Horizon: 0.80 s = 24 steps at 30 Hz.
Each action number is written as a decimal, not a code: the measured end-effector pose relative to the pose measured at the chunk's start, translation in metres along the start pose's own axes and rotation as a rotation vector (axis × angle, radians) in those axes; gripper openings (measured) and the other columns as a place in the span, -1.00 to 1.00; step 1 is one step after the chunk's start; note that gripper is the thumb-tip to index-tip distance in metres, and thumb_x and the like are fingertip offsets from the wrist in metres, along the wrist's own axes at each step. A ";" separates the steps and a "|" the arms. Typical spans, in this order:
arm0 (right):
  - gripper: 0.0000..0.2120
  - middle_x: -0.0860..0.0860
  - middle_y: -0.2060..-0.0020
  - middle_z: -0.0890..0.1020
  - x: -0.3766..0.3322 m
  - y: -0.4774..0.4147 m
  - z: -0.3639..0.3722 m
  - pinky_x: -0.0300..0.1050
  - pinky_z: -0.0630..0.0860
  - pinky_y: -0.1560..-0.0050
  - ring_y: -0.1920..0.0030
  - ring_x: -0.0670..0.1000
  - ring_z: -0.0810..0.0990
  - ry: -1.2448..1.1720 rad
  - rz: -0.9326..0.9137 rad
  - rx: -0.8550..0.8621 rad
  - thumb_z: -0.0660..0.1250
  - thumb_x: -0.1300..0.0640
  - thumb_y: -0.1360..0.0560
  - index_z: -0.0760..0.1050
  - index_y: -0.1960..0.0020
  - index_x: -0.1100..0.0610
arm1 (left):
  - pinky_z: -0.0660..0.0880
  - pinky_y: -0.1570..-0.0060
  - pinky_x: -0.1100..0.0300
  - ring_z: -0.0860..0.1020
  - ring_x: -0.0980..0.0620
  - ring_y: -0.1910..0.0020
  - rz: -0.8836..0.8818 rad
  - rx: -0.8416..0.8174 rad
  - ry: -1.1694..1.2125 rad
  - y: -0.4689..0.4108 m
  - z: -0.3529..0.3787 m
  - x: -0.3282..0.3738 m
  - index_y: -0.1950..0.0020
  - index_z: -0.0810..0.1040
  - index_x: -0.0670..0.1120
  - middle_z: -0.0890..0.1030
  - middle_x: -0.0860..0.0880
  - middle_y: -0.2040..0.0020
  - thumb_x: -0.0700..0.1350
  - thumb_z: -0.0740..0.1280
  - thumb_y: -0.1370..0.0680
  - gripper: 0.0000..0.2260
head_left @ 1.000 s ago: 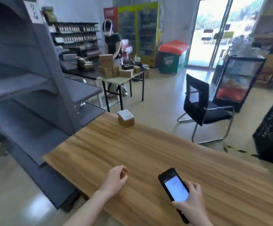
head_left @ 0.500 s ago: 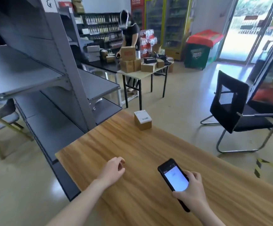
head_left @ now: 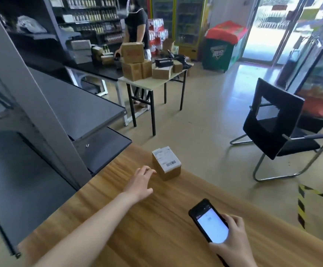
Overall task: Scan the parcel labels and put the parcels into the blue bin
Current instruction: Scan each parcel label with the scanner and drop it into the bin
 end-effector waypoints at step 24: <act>-0.18 -0.14 -0.09 0.29 -0.021 -0.080 0.058 -0.04 0.45 -0.17 -0.03 -0.13 0.42 0.017 0.169 0.016 0.51 0.09 -0.05 0.39 -0.30 0.03 | 0.25 -0.37 -0.14 0.08 -0.20 -0.46 0.255 -0.313 -0.525 -0.172 0.044 -0.030 -0.54 -0.08 0.19 -0.09 0.00 -0.57 -0.13 0.41 -0.45 -0.15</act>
Point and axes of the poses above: each hand's wrist, its own y-axis away from the middle knuckle, its own z-axis out of the palm, x = y × z, the point moved 5 cm from there along -y, towards the middle knuckle
